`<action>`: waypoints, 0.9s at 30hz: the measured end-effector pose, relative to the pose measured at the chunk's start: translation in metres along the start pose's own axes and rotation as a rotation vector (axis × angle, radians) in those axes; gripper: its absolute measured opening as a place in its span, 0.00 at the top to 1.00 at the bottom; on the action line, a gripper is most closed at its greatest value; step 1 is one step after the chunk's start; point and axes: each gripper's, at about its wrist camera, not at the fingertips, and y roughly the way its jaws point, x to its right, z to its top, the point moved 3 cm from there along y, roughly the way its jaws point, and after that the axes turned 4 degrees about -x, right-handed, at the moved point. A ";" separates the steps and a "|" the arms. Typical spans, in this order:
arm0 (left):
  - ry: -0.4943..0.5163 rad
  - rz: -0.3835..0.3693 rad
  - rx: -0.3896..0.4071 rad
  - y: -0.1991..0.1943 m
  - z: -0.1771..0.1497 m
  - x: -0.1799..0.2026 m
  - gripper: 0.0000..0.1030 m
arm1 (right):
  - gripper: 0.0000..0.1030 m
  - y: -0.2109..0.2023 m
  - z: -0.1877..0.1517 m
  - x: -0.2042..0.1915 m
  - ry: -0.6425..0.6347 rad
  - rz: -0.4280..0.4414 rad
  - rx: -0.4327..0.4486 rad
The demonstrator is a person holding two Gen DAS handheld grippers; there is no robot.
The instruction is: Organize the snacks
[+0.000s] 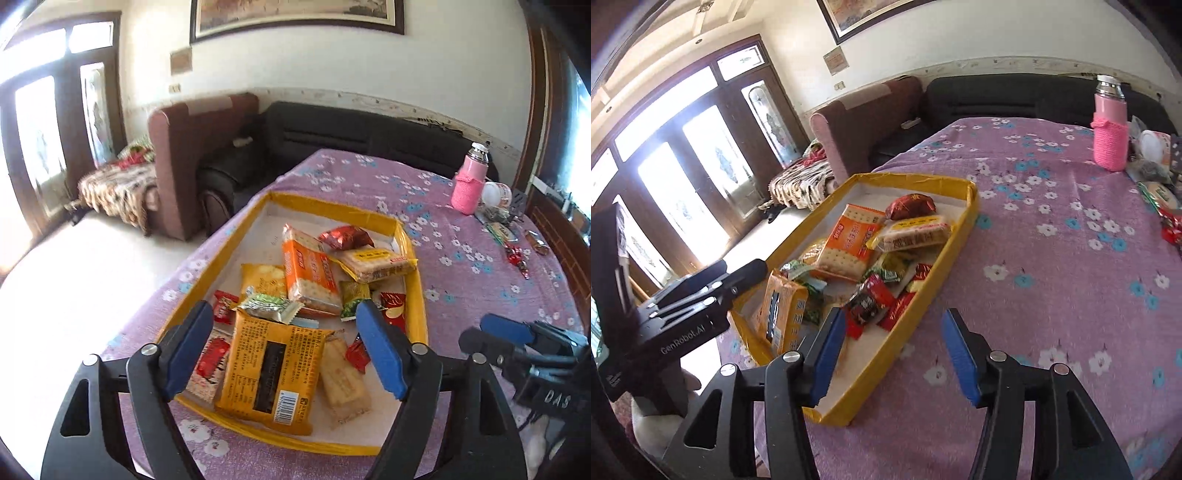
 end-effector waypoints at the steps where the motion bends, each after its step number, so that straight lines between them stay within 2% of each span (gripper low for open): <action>1: 0.002 0.010 0.013 -0.004 0.000 0.001 0.19 | 0.42 -0.001 -0.004 -0.001 0.000 -0.011 0.001; 6: -0.030 0.059 0.060 -0.027 -0.004 -0.002 0.18 | 0.42 -0.010 -0.023 -0.011 -0.014 -0.032 0.006; 12: -0.082 0.205 0.130 -0.065 -0.005 -0.008 0.18 | 0.39 -0.026 -0.042 -0.029 -0.091 -0.058 0.031; 14: -0.085 0.182 0.141 -0.074 -0.010 -0.006 0.15 | 0.38 -0.031 -0.050 -0.037 -0.112 -0.050 0.035; 17: -0.114 0.086 0.125 -0.080 -0.021 -0.004 0.15 | 0.38 -0.032 -0.057 -0.043 -0.118 -0.034 0.030; 19: -0.113 0.056 0.118 -0.081 -0.027 0.001 0.14 | 0.38 -0.033 -0.063 -0.046 -0.125 -0.037 0.028; 23: -0.077 0.061 0.081 -0.079 -0.032 0.012 0.14 | 0.36 -0.039 -0.071 -0.047 -0.129 -0.042 0.039; 27: -0.085 0.060 0.057 -0.078 -0.037 0.016 0.14 | 0.34 -0.046 -0.077 -0.045 -0.135 -0.048 0.055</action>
